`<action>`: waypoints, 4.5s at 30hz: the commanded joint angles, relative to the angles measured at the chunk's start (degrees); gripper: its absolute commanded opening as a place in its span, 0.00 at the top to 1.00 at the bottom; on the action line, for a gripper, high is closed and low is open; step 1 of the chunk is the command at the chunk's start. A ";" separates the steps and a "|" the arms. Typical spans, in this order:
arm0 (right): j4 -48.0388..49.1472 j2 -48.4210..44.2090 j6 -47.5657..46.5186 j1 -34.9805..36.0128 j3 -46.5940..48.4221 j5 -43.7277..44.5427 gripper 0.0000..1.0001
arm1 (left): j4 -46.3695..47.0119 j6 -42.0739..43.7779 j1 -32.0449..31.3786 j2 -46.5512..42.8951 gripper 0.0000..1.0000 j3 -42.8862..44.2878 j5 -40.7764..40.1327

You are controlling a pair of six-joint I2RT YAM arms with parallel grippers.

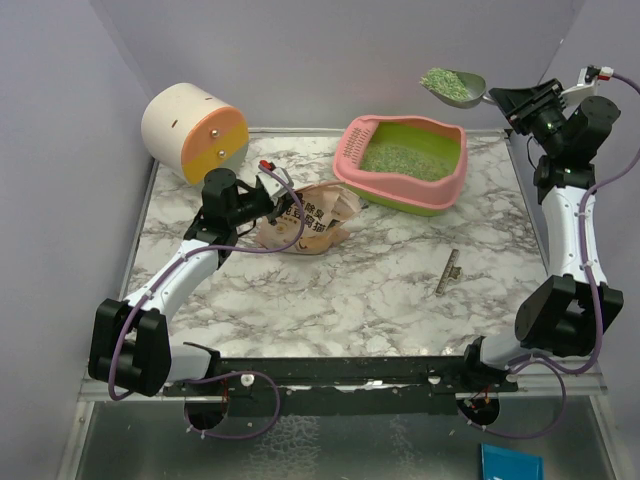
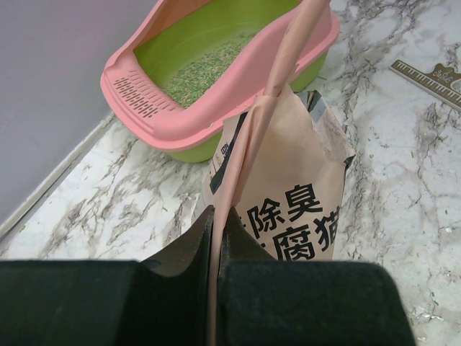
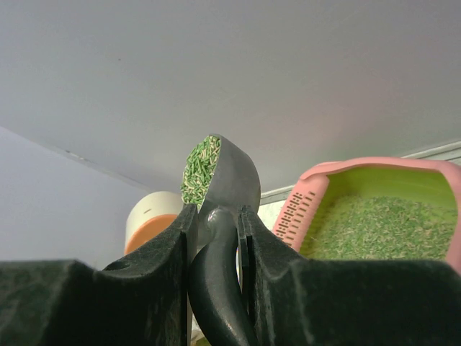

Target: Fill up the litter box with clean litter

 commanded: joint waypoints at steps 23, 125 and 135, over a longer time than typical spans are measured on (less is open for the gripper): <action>-18.50 1.08 -23.23 -0.36 17.11 12.85 0.99 | 4.02 -1.89 -0.65 -0.06 1.00 1.00 3.44; -44.04 17.06 -66.18 33.07 36.76 55.24 0.99 | 3.40 -3.90 -0.92 -0.41 0.57 2.02 2.57; -41.53 13.76 -68.97 37.41 31.45 55.12 0.99 | 3.15 -3.13 -0.87 -1.03 0.58 1.93 1.42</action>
